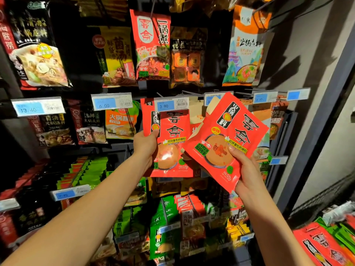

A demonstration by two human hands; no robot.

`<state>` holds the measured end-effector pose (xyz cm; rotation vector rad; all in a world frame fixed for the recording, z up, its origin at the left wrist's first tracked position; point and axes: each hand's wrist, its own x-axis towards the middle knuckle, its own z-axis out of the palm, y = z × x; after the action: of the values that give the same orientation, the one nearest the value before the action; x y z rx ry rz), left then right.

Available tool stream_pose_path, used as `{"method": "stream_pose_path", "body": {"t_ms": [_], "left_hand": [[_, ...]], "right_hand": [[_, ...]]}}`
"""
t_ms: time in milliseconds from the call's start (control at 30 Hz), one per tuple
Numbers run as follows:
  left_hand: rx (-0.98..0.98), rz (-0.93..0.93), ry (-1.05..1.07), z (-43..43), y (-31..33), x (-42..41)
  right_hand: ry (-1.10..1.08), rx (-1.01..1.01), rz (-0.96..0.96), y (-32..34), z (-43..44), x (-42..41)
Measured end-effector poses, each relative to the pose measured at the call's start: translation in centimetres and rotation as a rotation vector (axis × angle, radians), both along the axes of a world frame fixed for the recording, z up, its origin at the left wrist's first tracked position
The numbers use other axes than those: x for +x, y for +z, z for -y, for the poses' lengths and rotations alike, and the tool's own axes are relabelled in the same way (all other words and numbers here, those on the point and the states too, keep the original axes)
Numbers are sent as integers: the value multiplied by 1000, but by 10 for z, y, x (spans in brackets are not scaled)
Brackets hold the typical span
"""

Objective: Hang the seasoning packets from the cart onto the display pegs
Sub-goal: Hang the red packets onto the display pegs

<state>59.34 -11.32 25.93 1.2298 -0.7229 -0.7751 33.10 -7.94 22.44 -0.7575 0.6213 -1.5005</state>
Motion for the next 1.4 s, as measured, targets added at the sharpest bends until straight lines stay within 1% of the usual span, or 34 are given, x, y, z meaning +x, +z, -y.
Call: {"method": "stream_pose_path", "body": {"t_ms": [67,233,300,400,467,533,567,633,667,733,800,833,933,1033,1133,1267,1300,1400], "left_hand": [[-8,-5,-4,0,0,0],[-25,-87,29,11,-4,1],[15,-73,38,20,-3,4],[135,4,36,30,-5,16],[153,134,113,24,-3,18],[36,301,221,1,2,10],[-74,370,196,-14,5,2],[-236,496,-19,-43,16,-20],[-267,567,-126,-51,21,-30],[-249,714,-235,-56,28,-44],[-127,886,-267,-52,30,-50],[-81,927,-297,-50,29,-51],[-40,906,-322,-45,22,-48],[-62,857,-236,-41,14,-47],[-65,737,-227,-41,2,-47],[-92,728,-221,-43,-2,-50],[-104,695,-222,-42,-1,-49],[-96,492,-260,-42,1,-48]], "right_hand": [[-7,4,-5,1,0,0],[-6,-14,-39,2,0,1],[0,-19,-39,2,-1,2],[7,-25,-42,0,-2,3],[2,-23,-50,-4,-1,2],[-18,-25,-72,-9,-1,1],[-32,-28,-93,-12,-1,1],[-60,-34,-161,-16,-3,6],[-67,-41,-194,-18,-4,9],[-64,-32,-230,-22,-4,16],[-55,-28,-238,-24,-3,22],[-45,-27,-232,-25,-4,24],[-23,-18,-202,-26,-7,33],[-3,-22,-191,-28,-10,39],[-3,-16,-192,-31,-10,40],[0,18,-171,-33,-10,43],[-1,34,-160,-33,-11,42],[39,75,-119,-33,-13,40]]}}
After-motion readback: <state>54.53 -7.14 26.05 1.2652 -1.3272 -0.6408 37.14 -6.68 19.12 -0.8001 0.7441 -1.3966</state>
